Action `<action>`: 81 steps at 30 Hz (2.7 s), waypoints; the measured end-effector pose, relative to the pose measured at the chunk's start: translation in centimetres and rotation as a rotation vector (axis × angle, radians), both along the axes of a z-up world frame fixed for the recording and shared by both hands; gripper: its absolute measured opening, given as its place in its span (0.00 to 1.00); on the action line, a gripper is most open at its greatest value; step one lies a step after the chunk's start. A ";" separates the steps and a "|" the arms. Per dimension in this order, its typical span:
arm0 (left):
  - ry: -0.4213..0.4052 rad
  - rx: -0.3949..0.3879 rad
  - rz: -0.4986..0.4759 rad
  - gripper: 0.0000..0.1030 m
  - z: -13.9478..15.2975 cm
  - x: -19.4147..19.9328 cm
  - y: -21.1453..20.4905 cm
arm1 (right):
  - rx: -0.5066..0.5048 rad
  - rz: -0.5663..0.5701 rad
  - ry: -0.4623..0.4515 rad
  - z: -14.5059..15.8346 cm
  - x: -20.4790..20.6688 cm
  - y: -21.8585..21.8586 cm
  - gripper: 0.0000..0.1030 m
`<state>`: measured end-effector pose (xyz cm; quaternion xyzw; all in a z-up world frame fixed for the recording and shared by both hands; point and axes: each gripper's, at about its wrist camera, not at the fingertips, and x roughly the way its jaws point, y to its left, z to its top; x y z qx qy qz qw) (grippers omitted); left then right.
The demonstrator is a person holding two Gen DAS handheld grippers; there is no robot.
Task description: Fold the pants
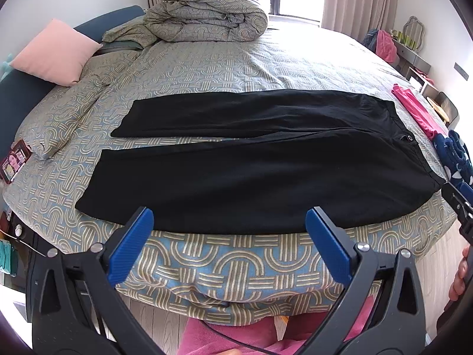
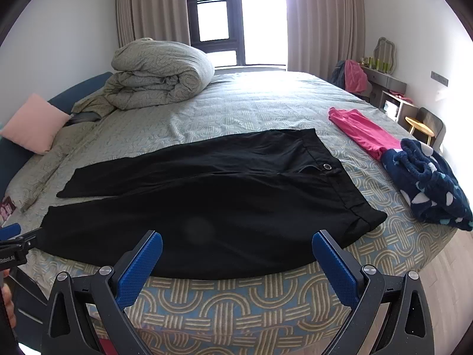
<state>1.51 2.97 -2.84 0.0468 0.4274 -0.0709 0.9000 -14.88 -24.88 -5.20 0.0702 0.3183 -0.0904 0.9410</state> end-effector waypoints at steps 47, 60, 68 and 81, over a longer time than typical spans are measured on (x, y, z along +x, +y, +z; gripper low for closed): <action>0.003 0.013 -0.054 1.00 -0.5 -0.4 -0.6 | 0.023 -0.022 0.085 -1.4 0.9 -0.3 1.00; 0.033 0.007 -0.026 1.00 -1.2 0.1 0.5 | 0.042 -0.029 0.112 -2.0 1.2 -0.4 1.00; 0.056 0.027 0.019 1.00 -2.5 0.3 2.8 | 0.046 -0.045 0.121 -2.3 1.2 -0.9 1.00; 0.295 -0.501 0.391 0.76 -7.9 3.6 17.9 | 0.243 -0.111 0.187 -5.2 2.6 -5.7 0.92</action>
